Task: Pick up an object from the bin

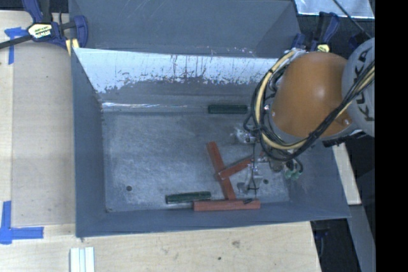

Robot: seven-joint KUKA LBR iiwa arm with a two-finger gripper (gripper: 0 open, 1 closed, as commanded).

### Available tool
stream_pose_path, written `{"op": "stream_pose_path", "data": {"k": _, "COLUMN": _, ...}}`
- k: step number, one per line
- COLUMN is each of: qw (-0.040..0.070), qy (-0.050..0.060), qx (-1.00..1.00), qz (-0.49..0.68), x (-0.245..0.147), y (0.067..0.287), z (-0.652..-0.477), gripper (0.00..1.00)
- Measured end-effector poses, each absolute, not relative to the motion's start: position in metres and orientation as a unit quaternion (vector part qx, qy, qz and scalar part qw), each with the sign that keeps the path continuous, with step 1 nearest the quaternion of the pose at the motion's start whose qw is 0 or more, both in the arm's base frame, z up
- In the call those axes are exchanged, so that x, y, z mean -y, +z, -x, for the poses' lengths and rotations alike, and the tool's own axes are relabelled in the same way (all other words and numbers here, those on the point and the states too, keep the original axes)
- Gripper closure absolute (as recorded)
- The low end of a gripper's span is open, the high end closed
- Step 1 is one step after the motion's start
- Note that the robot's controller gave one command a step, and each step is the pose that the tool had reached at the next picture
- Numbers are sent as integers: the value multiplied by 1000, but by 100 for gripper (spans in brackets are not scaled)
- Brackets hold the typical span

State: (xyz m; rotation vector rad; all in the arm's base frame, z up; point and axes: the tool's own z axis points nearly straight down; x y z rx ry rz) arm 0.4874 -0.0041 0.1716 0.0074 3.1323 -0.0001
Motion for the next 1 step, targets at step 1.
{"op": "stream_pose_path", "data": {"k": 1, "qw": -2, "qy": 0, "qx": -998, "qz": -68, "x": 19, "y": 73, "z": -507, "gripper": 0}}
